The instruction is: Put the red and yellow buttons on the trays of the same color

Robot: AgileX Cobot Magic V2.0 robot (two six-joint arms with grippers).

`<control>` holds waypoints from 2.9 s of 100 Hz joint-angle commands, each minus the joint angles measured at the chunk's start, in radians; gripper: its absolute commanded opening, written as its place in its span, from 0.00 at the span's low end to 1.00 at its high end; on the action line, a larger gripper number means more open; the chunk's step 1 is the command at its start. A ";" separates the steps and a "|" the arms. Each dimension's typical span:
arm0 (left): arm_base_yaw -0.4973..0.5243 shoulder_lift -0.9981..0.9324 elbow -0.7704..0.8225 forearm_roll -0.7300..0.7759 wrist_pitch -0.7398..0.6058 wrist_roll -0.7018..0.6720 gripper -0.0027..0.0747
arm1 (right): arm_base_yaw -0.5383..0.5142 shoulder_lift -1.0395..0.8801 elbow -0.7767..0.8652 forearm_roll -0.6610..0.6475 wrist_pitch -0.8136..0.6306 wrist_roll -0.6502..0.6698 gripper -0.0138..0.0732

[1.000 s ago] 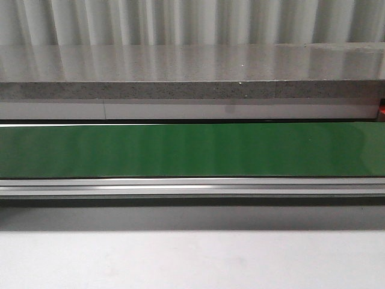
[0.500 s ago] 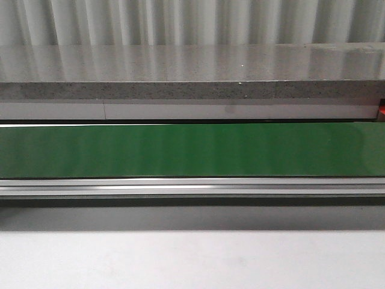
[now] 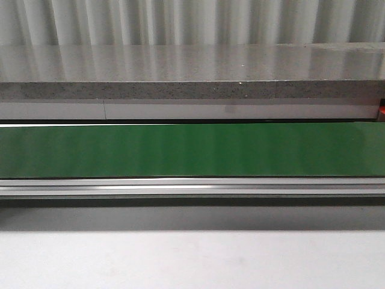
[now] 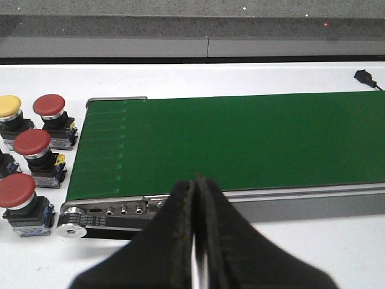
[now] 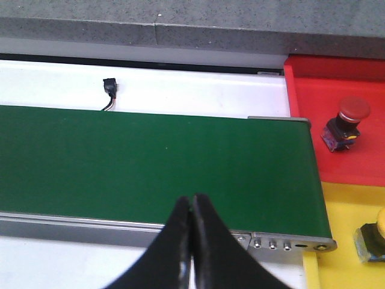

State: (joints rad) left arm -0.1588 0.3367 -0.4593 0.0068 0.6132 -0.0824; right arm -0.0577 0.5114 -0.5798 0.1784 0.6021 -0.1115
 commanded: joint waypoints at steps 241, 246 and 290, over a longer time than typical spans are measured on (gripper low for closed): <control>0.441 1.086 -0.401 0.332 -0.163 -0.591 0.89 | 0.003 -0.001 -0.026 0.005 -0.073 -0.008 0.08; 0.441 1.104 -0.406 0.332 -0.167 -0.591 0.89 | 0.002 -0.001 -0.026 0.005 -0.073 -0.008 0.08; 0.441 1.219 -0.418 0.332 -0.179 -0.591 0.89 | 0.002 -0.001 -0.026 0.005 -0.073 -0.008 0.08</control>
State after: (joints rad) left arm 0.2821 1.5761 -0.8489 0.3366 0.4733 -0.6660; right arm -0.0577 0.5114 -0.5798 0.1784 0.6021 -0.1115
